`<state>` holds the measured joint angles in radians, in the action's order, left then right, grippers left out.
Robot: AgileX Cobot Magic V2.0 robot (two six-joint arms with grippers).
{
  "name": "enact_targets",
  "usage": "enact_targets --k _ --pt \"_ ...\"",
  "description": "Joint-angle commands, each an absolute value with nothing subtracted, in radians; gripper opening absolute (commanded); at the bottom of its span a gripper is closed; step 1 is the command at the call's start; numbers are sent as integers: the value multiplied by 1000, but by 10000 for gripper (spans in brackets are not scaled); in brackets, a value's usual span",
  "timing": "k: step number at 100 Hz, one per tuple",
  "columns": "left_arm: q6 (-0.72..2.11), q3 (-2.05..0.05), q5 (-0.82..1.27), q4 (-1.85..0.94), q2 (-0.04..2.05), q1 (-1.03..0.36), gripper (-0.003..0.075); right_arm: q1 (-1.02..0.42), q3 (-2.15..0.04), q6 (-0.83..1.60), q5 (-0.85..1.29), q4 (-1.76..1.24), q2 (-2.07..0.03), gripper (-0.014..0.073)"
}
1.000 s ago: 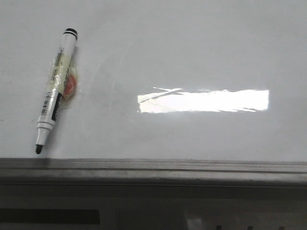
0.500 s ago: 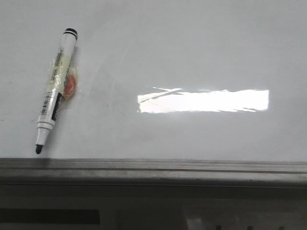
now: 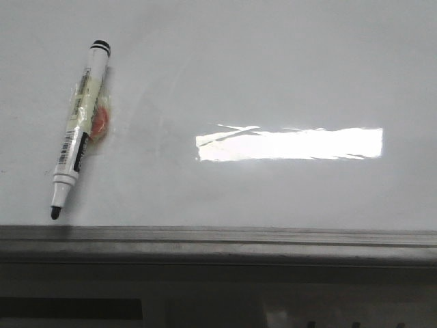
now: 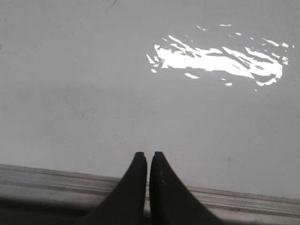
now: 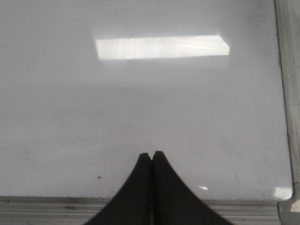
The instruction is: Write number 6 on whiteboard
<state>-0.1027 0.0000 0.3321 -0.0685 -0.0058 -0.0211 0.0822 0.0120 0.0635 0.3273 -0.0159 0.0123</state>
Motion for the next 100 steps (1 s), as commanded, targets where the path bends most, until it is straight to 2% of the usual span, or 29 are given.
enact_targets --k 1,39,75,100 --pt "-103 24 280 -70 -34 -19 -20 89 27 69 303 0 26 -64" --pt "-103 24 269 -37 -34 -19 -20 89 27 69 240 0 26 -64" --pt "-103 24 82 -36 -34 -19 -20 89 27 67 0 -39 26 -64" --pt "-106 24 -22 -90 -34 -19 -20 89 25 67 17 -51 26 -64"
